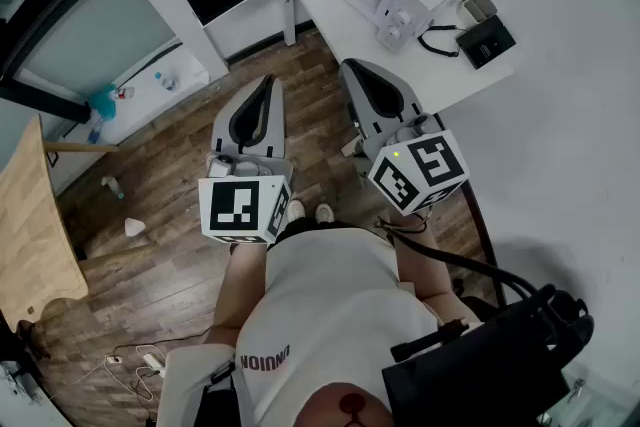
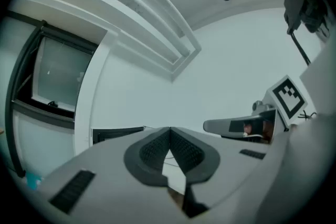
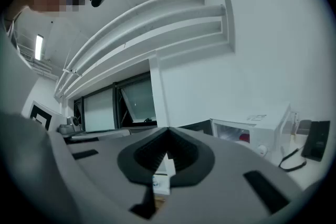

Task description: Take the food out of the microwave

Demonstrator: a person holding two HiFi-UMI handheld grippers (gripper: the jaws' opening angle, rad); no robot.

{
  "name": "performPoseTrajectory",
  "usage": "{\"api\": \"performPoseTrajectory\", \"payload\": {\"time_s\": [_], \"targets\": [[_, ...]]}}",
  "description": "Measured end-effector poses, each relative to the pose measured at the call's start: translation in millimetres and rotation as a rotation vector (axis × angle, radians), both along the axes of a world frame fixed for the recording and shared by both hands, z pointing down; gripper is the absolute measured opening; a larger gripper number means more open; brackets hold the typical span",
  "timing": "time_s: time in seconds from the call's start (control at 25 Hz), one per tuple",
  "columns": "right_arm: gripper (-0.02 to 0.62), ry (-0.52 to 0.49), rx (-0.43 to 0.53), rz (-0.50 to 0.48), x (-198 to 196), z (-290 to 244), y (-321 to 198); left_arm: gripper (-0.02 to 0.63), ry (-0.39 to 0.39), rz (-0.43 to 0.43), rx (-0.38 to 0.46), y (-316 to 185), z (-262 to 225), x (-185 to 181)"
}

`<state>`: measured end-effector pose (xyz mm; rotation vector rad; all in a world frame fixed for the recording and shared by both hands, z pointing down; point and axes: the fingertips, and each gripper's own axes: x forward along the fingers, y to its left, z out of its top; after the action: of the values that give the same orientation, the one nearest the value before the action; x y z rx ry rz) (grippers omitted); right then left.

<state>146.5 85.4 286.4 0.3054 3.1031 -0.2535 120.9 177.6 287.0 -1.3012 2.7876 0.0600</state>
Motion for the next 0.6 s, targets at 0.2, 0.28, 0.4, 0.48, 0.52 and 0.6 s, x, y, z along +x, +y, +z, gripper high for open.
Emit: {"api": "performPoseTrajectory", "payload": {"time_s": [0.2, 0.28, 0.4, 0.48, 0.52, 0.6], "targets": [[0.02, 0.009, -0.002, 0.007, -3, 2, 0, 0.014, 0.014, -0.015, 0.0, 6, 4, -6], [0.02, 0.011, 0.0, 0.007, -5, 3, 1, 0.014, 0.015, -0.016, 0.0, 8, 4, -8], [0.02, 0.014, 0.002, 0.009, -7, 4, 2, 0.014, 0.015, -0.011, 0.002, 8, 5, -11], [0.02, 0.017, -0.015, 0.006, -10, 5, 3, 0.014, 0.018, -0.007, 0.003, 8, 5, -13], [0.021, 0.018, -0.033, 0.0, -12, 5, 3, 0.014, 0.02, -0.005, 0.003, 9, 5, -14], [0.021, 0.021, -0.066, -0.01, -15, 6, 5, 0.014, 0.022, 0.0, 0.004, 10, 6, -17]]}}
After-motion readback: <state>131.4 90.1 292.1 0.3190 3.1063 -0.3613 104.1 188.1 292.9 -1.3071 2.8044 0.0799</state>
